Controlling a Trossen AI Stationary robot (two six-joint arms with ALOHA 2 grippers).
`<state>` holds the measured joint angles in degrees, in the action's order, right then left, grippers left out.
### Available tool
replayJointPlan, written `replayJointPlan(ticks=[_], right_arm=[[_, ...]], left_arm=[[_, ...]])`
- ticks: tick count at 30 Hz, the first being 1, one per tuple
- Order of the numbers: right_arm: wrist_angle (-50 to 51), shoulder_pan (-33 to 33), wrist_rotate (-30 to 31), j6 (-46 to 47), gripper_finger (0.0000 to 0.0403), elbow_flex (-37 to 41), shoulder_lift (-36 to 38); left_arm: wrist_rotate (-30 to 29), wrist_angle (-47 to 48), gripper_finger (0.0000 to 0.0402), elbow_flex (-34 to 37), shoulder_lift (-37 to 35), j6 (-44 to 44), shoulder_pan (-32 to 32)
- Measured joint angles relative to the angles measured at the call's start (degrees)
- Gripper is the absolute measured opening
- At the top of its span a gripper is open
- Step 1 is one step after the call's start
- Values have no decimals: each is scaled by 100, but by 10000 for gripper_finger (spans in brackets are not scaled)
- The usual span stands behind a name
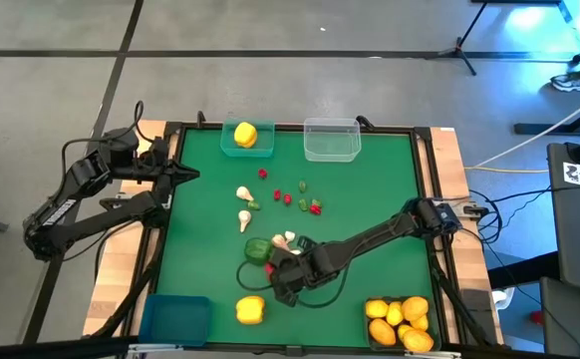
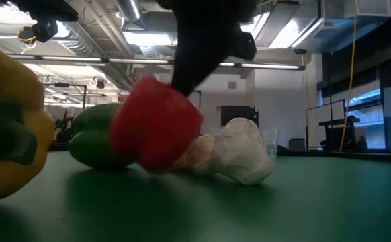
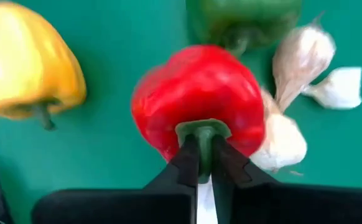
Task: Sort produce into baskets
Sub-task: Put the red bell pepper into the green bin
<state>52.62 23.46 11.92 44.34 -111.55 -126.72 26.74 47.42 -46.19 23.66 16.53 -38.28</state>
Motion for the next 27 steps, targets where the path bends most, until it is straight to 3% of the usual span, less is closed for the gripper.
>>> replayJointPlan(ticks=[13, 27], right_arm=[[-23, -551, 390, -356, 4, -9, 648], [-1036, -2729, -4, -1939, 1, -514, 689]], left_arm=[[-33, -1, 34, 2, 0, -41, 1], [-426, 0, 33, 2, 0, -50, 0]])
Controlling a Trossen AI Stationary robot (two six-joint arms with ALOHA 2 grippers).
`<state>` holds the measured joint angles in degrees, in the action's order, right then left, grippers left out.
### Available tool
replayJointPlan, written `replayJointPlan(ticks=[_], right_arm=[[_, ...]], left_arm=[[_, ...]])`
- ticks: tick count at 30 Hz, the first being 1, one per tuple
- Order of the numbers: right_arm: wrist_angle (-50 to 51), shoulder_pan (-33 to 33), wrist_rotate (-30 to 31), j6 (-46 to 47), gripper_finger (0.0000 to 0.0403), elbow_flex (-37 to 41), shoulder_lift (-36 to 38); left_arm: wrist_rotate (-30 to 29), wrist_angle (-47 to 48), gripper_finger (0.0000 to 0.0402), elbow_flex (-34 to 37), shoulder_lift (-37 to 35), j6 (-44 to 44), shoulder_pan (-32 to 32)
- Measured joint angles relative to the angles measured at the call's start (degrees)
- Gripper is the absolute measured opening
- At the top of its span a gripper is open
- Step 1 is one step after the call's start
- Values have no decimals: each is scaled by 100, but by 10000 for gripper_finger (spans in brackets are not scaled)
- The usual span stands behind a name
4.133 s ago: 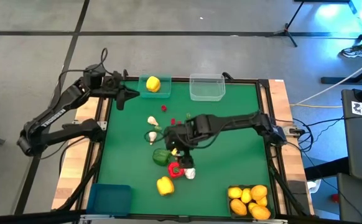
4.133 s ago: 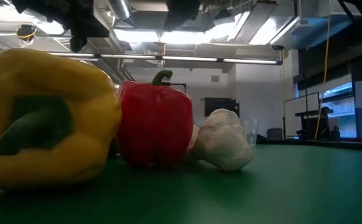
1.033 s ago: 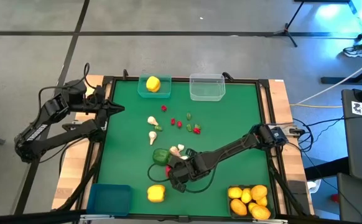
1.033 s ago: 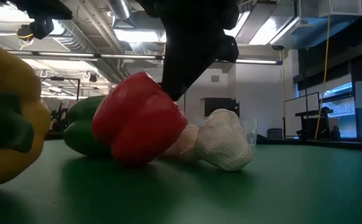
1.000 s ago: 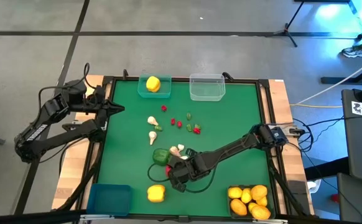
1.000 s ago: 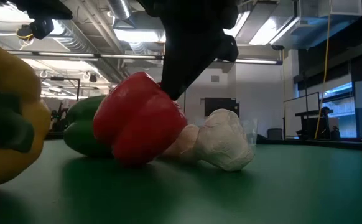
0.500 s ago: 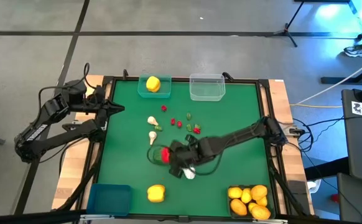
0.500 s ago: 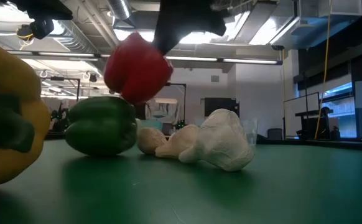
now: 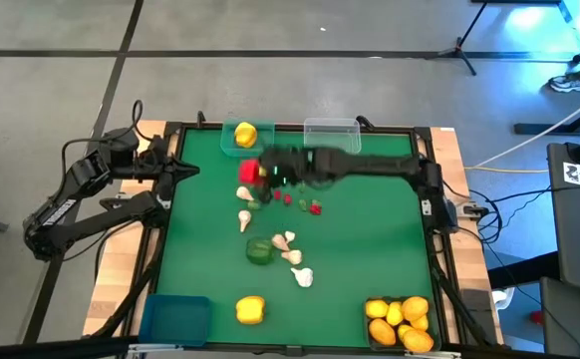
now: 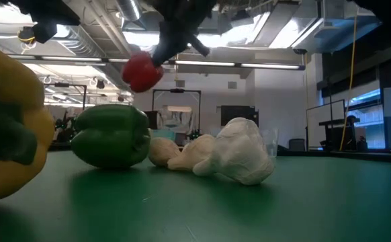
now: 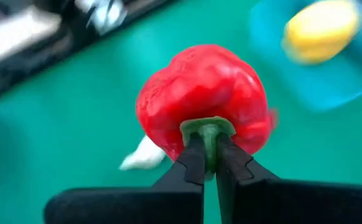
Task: Sort produce into baskets
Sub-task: Put the red bell pepper into the green bin
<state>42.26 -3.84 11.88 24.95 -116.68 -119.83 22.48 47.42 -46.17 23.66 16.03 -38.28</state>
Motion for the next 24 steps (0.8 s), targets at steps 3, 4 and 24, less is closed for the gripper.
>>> replayJointPlan(ticks=[3, 4, 24], right_arm=[[-291, -533, -168, -155, 1, 15, -25], [-393, -704, -247, -194, 1, 17, -31], [-1076, -2170, -1387, -450, 0, 20, -744]], left_arm=[[-123, -2, 33, 0, 0, 0, 0], [-145, -2, 33, 1, 0, -1, 0], [-698, -371, 33, 4, 7, -262, 0]])
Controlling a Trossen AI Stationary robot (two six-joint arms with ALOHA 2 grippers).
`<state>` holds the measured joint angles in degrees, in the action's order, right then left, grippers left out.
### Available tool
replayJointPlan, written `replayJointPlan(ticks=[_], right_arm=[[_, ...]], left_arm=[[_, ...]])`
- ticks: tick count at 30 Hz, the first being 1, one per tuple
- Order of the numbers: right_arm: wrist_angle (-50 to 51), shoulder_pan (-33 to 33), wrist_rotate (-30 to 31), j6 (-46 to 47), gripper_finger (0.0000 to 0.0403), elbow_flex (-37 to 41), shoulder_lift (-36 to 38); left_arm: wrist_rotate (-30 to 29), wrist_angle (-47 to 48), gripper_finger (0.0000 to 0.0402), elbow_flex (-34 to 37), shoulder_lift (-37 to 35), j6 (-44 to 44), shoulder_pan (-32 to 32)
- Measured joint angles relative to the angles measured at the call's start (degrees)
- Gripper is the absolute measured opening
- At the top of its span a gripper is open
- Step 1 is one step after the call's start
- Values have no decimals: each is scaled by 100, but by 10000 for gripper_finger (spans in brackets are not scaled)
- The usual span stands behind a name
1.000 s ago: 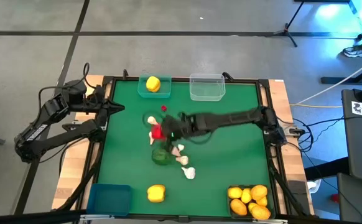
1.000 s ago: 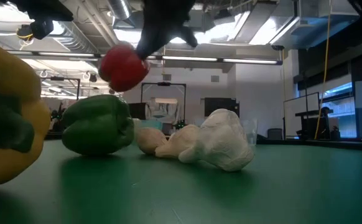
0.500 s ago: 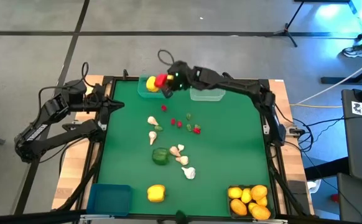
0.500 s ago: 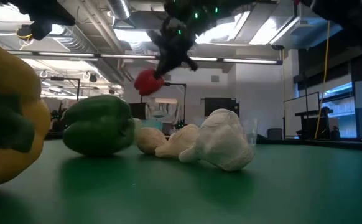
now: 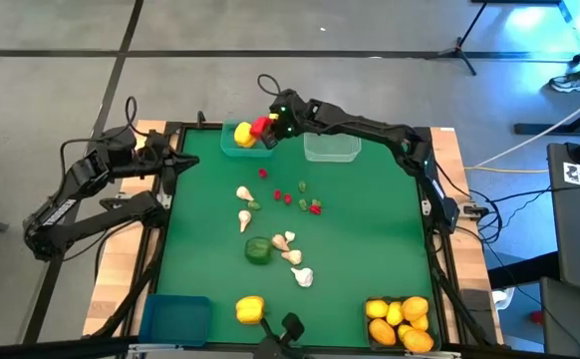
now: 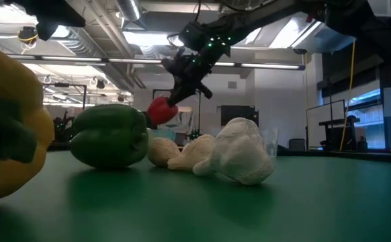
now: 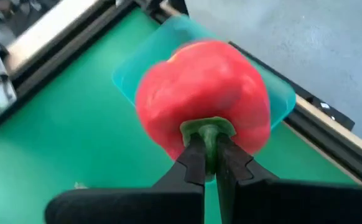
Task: Sort produce into baskets
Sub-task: Put the red bell pepper into the green bin
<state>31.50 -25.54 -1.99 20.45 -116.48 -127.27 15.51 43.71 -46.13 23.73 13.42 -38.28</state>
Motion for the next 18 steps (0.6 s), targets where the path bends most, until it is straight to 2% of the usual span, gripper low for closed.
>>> replayJointPlan(ticks=[6, 18], right_arm=[[194, -30, 107, -517, 0, -1, -49], [192, -240, -428, -991, 0, -3, -234]], left_arm=[[-149, -111, 33, 0, 4, 301, 0], [-680, -110, 33, 0, 4, 622, 0]])
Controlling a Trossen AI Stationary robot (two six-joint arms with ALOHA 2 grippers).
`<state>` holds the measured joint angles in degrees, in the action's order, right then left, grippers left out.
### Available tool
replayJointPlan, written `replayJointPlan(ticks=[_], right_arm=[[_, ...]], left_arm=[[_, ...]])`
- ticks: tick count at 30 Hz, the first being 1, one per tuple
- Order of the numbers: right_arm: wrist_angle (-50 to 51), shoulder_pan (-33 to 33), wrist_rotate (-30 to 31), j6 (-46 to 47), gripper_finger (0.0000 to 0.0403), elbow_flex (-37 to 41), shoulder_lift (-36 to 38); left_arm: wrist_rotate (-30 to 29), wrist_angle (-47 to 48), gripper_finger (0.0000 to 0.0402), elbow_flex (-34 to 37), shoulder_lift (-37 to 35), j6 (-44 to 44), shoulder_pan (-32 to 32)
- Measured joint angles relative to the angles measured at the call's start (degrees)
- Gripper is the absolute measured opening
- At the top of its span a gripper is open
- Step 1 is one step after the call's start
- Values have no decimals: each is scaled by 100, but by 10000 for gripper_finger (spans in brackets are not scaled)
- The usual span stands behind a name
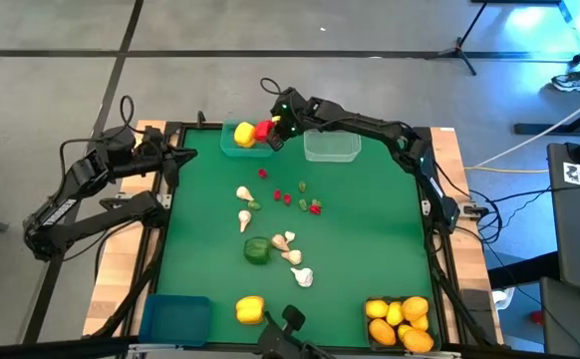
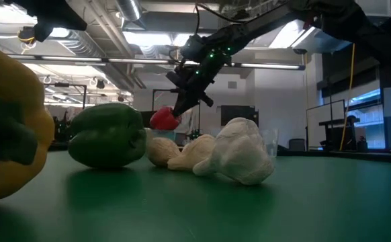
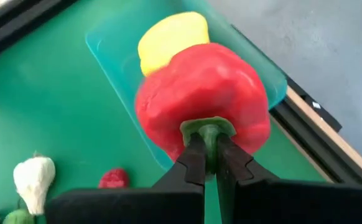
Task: Sort produce into baskets
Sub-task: Put the red bell pepper into the green bin, then put the green bell pepper into the green bin
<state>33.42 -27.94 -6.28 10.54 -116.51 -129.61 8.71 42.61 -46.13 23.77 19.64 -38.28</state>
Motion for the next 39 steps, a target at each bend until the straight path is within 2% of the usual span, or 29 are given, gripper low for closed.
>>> replayJointPlan(ticks=[13, 33, 35, 39], right_arm=[[-332, 7, -87, -355, 9, 0, -40], [-465, 15, 68, -406, 100, 0, -40], [-496, 15, -195, -428, 105, -2, -40], [-245, 71, -1223, -603, 113, -333, -29]], left_arm=[[-259, 0, 33, 0, 0, -5, 0], [-304, 0, 34, 0, 0, -193, 0], [-304, 2, 34, 0, 0, -220, 0], [-304, 4, 34, 0, 0, -310, 0]])
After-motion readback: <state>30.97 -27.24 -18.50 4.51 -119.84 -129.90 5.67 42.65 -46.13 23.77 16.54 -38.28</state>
